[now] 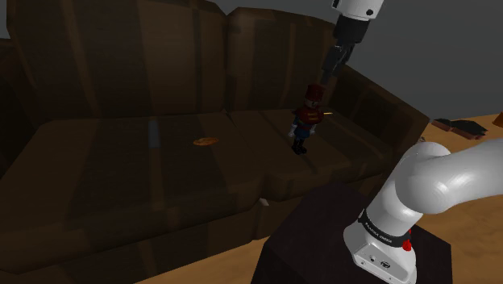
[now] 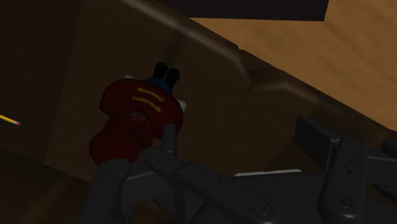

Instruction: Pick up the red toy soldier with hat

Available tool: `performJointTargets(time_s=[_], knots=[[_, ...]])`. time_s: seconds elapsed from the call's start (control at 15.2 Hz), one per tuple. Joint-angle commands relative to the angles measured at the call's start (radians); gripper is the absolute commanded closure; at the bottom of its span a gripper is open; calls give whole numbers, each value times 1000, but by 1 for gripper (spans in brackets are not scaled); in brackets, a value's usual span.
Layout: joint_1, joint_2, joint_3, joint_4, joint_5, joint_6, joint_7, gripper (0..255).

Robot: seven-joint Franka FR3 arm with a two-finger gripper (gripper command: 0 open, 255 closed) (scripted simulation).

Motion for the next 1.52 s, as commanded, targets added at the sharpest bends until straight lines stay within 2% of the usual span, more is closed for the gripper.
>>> performJointTargets(time_s=[0.0, 0.73, 1.25, 1.39, 1.45], knots=[[0, 0, 0, 0, 0, 0, 0, 0], [-123, 239, -202, 34, 12, 192, 19, 0], [-126, 238, -209, -69, 7, 294, 19, 0], [-126, 238, -209, -69, 7, 294, 19, 0], [-127, 236, -209, -70, 6, 293, 19, 255]])
